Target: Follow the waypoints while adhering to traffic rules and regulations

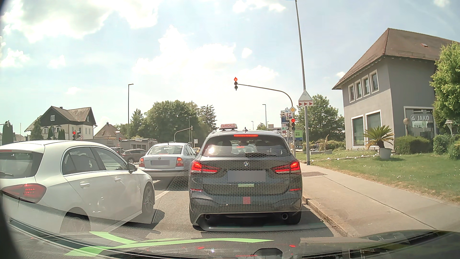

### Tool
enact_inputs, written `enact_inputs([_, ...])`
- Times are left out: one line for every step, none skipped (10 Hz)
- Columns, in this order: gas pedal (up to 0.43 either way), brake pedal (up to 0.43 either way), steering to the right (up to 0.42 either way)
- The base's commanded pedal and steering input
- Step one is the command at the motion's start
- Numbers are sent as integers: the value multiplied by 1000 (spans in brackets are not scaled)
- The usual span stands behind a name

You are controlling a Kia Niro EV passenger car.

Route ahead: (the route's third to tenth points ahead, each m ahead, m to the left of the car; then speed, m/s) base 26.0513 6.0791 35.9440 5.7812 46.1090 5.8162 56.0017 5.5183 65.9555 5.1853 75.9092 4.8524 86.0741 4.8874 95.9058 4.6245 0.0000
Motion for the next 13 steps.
enact_inputs([0,232,0])
enact_inputs([0,232,0])
enact_inputs([0,232,0])
enact_inputs([0,232,0])
enact_inputs([0,232,0])
enact_inputs([0,232,0])
enact_inputs([0,232,0])
enact_inputs([0,232,0])
enact_inputs([0,232,0])
enact_inputs([0,232,0])
enact_inputs([0,232,0])
enact_inputs([0,232,0])
enact_inputs([0,232,0])
